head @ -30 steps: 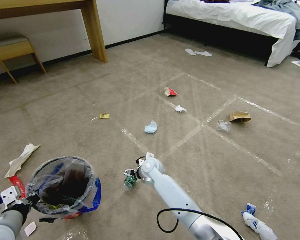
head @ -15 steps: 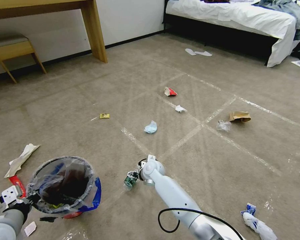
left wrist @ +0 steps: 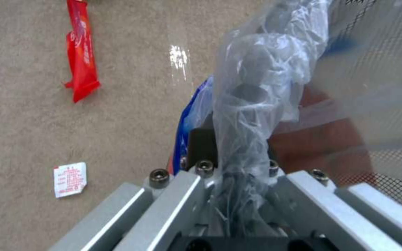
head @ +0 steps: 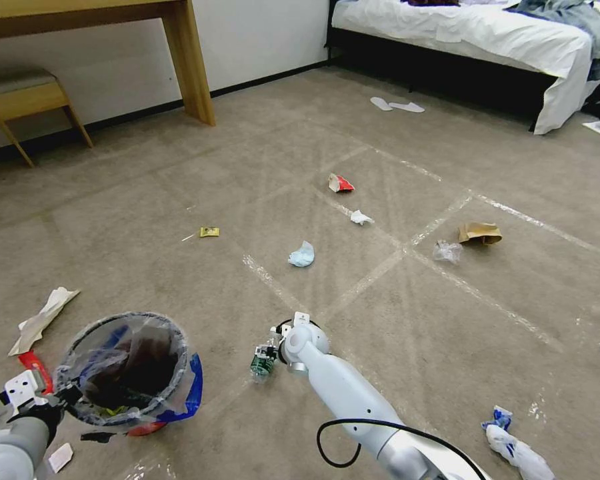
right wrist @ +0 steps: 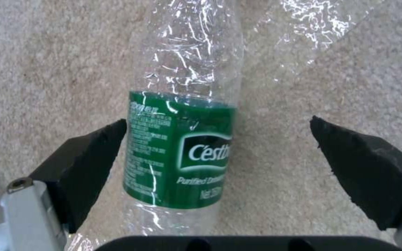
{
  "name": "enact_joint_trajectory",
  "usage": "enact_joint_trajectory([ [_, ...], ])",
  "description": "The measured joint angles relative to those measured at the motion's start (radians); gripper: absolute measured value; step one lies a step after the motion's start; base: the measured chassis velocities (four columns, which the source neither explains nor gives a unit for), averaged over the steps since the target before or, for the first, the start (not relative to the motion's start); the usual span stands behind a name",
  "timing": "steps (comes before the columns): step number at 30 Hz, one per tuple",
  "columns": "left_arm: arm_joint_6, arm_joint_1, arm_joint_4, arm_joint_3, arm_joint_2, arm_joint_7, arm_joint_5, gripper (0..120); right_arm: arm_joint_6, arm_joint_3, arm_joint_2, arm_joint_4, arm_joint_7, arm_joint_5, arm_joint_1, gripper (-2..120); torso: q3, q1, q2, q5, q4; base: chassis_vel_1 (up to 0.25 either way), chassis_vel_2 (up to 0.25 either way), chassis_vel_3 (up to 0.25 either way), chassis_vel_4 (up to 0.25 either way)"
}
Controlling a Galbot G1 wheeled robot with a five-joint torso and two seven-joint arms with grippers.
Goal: Pick up the trash bin and place the garbage on the floor into it.
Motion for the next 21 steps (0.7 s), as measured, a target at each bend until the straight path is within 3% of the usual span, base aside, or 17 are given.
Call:
enact_joint_trajectory([
  [19,0.0,0.014,-0.018,-0.006,0.003,-0.001,-0.003,1,0.007,-0.006,0.0,-0.003,-0.004,-0.006,0.008,99,0.0,0.0,0.0,0.0,0.0,0.0,0.0,0.0,0.0],
  [21,0.0,0.015,-0.02,-0.006,0.003,-0.001,-0.003,1,0.007,-0.008,0.0,-0.002,-0.004,-0.008,0.004,93,0.0,0.0,0.0,0.0,0.0,0.0,0.0,0.0,0.0],
])
